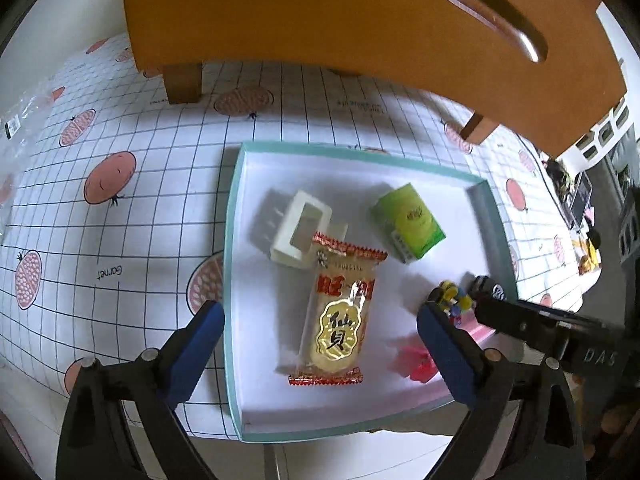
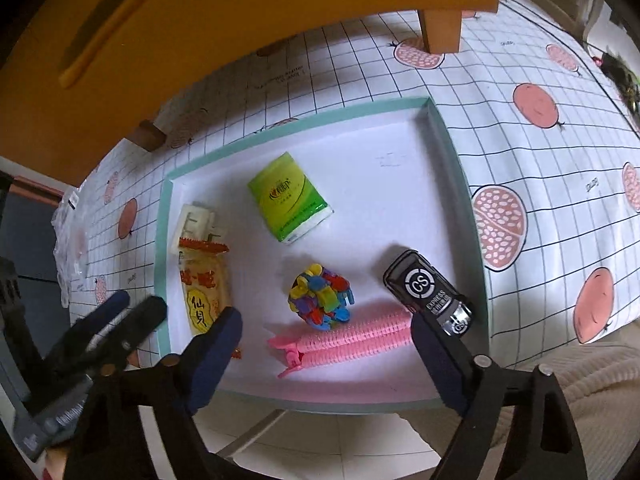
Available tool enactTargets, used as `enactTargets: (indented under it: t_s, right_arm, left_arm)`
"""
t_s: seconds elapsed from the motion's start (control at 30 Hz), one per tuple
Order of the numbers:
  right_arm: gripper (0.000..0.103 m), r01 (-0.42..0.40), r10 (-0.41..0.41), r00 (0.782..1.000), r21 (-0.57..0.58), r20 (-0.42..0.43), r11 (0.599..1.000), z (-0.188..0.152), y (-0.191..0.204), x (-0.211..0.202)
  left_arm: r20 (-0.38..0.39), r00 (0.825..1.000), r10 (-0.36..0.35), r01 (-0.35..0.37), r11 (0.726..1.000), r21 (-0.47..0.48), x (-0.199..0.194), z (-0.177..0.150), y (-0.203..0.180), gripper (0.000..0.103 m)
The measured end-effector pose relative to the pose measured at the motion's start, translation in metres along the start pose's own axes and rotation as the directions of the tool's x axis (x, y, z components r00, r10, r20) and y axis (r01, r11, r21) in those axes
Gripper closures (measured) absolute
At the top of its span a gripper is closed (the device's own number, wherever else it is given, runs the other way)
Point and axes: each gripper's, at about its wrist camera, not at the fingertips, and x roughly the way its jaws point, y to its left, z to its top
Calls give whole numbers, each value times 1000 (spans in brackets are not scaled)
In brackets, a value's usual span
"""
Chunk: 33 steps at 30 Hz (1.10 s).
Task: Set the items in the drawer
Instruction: 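Grasp the rice-cracker packet with the left tool while the right tool grasps the block toy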
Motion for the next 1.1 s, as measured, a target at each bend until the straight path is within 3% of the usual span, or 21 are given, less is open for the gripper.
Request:
enactTargets:
  t_s: [0.1,0.43,0.67,1.1]
  right_arm:
    - [21,-5,5,1000,-12,-8,1000,2,4,5]
    - [28,6,-9,997,-43,-74,999,5,15,35]
    - [39,29,-30,992,-14,-121,999,7,10,55]
    - [43,93,-99,988,-61,-117,994,10,25,66]
  left_arm:
    - [-23,1000,5,-5,1000,9,8,-3,-1,20]
    - [-75,997,33,-30,999,42,33,-8,-3,27]
    - [-91,995,46,-42,998,42,44,-8,1,34]
    - [-86,992,95,-88,993,82,54,-8,-8,43]
